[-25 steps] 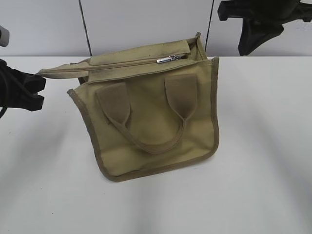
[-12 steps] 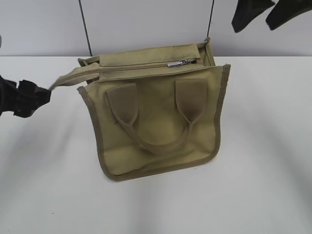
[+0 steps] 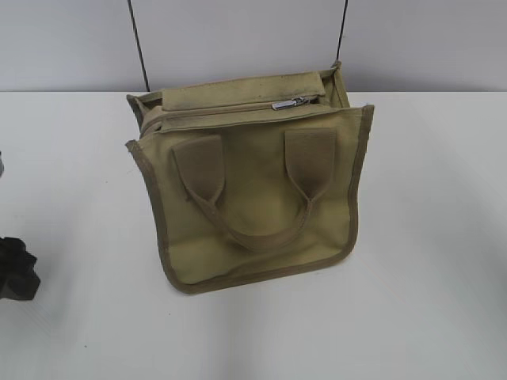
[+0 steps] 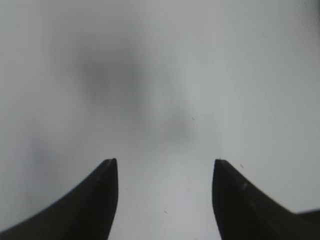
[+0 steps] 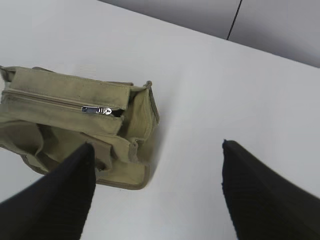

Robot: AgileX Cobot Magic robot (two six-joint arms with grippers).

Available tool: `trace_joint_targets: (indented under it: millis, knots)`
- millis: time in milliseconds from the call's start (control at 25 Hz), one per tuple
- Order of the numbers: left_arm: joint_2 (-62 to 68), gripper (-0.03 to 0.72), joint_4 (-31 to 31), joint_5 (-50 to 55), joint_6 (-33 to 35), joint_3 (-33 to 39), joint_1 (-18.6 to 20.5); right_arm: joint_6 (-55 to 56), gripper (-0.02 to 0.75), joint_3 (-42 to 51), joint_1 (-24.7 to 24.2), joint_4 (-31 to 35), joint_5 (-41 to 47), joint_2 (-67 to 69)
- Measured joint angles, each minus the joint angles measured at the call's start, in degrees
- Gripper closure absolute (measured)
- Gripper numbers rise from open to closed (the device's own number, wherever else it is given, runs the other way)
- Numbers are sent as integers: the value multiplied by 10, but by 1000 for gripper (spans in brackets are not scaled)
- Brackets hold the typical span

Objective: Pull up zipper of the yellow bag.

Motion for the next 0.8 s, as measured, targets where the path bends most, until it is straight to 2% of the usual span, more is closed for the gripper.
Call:
trace_joint_targets:
  millis: [80,160,320,440,600,800]
  knots:
    - [-4,247,-48,35,40,-6,0,-6,162,7,0,-1,4,-36]
    - [-19,247,-70,71,57,-24,0,-11,162,37,0,-6,3,-76]
    - [-85,245,-80,125,63,-93,0,-15,162,178,0,-22,-24,-176]
    - [-153,244,-75,167,65,-138,0,-15,162,303,0,-28,-52,-265]
    - [-258,243,-41,251,65,-147,0,-11,162,435,0,-30,-62,-396]
    - [-410,243,-20,326,65,-145,0,-9,162,535,0,-31,-41,-515]
